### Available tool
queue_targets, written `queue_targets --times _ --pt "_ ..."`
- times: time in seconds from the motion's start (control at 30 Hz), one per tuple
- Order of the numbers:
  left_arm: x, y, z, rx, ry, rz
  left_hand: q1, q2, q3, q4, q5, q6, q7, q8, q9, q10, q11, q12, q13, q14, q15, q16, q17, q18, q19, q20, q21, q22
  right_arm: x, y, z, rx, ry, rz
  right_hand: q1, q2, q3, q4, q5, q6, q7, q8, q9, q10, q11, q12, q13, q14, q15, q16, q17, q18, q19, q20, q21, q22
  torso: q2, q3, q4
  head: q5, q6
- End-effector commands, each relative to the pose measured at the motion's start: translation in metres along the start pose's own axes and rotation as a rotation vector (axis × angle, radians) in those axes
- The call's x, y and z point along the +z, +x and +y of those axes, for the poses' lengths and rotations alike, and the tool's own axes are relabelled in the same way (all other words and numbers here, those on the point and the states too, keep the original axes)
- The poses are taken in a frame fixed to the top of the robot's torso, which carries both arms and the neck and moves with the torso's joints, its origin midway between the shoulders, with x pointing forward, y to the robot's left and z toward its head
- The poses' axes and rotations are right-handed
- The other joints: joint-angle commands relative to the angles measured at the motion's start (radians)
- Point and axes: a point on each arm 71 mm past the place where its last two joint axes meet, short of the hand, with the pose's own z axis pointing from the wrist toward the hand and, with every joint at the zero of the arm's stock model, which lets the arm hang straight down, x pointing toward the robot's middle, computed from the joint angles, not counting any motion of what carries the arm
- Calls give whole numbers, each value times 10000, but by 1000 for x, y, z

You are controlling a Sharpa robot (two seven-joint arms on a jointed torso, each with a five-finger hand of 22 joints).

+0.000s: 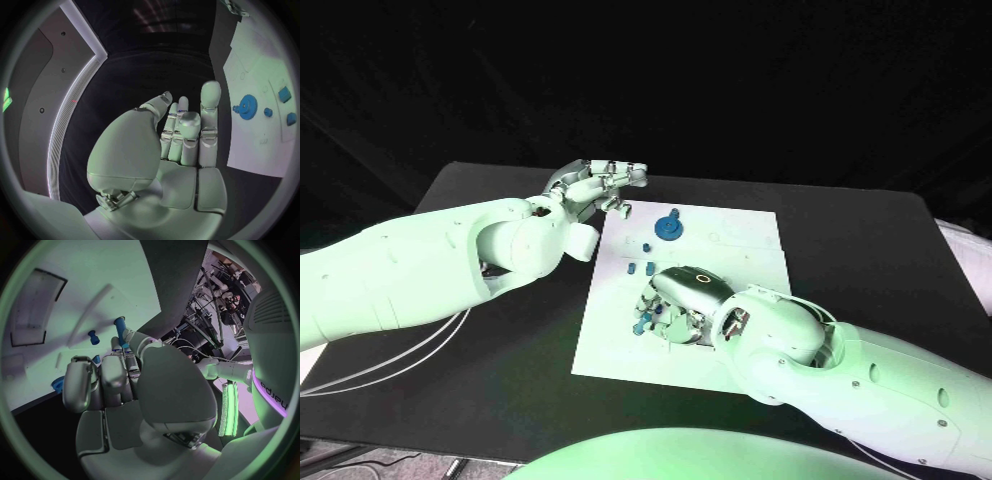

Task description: Assemble the parts on the task board

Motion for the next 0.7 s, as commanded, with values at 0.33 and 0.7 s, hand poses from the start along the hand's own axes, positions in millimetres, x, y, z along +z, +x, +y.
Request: queue_targets --times 0.33,0.7 --pt "0 3 0 -42 56 226 32 -9 -36 -3 28 -52 -22 7 2 -69 12 62 9 -41 7 -21 -8 154 -48 14 -50 -15 3 10 3 -883 235 784 -98 8 27 -35 16 15 54 -2 14 356 -272 37 9 93 47 63 6 -51 -37 42 -4 -1 -8 -17 14 0 -47" --pt "1 4 0 -52 19 255 32 -9 -36 -3 28 -52 -22 7 2 -69 12 62 9 -41 7 -21 -8 154 -48 14 -50 -15 7 15 12 -864 4 605 -339 -128 1 -46 68 -378 157 -142 -72 38 -183 -53 -46 72 118 29 -62 -40 -82 70 -54 -73 -8 -22 16 22 -45"
